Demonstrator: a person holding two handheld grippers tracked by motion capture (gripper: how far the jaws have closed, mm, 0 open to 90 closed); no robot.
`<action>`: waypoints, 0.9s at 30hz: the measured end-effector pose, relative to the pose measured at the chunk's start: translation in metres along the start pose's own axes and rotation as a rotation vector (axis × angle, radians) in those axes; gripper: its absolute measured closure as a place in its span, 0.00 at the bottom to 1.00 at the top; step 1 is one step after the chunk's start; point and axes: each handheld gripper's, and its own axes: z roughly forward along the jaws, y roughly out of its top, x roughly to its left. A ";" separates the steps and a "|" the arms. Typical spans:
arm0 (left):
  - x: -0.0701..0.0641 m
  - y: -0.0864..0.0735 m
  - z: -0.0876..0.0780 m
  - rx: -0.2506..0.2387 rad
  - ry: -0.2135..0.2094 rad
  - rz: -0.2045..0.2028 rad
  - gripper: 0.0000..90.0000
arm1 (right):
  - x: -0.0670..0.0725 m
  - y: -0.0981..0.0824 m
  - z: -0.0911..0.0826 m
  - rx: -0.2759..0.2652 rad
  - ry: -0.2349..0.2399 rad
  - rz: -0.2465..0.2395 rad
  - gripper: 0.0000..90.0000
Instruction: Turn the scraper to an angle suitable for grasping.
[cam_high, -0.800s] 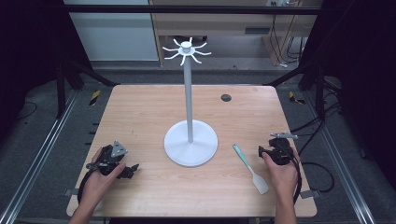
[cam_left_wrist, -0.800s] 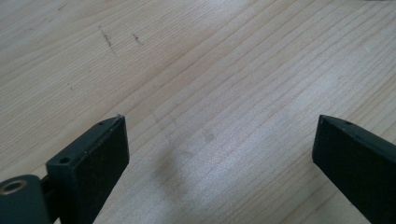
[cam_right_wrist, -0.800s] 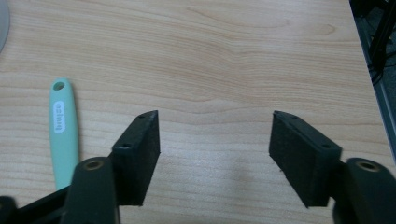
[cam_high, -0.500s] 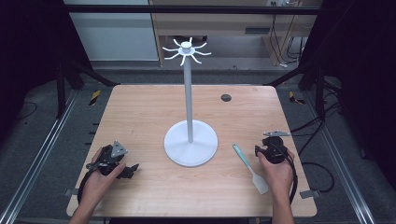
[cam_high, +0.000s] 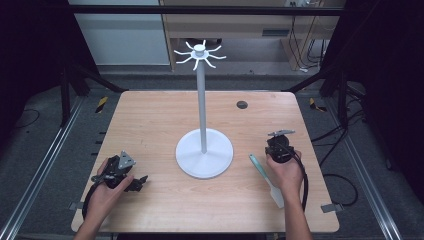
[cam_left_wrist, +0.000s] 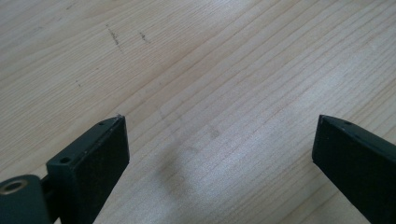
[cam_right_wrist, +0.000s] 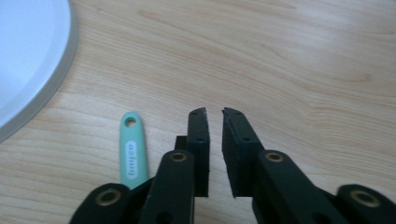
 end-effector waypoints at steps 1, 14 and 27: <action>0.000 0.000 0.000 0.000 0.000 -0.001 0.04 | 0.000 0.000 0.000 0.000 0.000 0.000 0.94; 0.001 0.001 -0.001 -0.007 0.001 0.000 0.04 | 0.004 -0.011 0.009 0.034 0.110 0.006 1.00; 0.000 0.001 -0.002 -0.010 -0.002 -0.001 0.04 | 0.017 -0.011 0.018 0.082 0.128 -0.036 1.00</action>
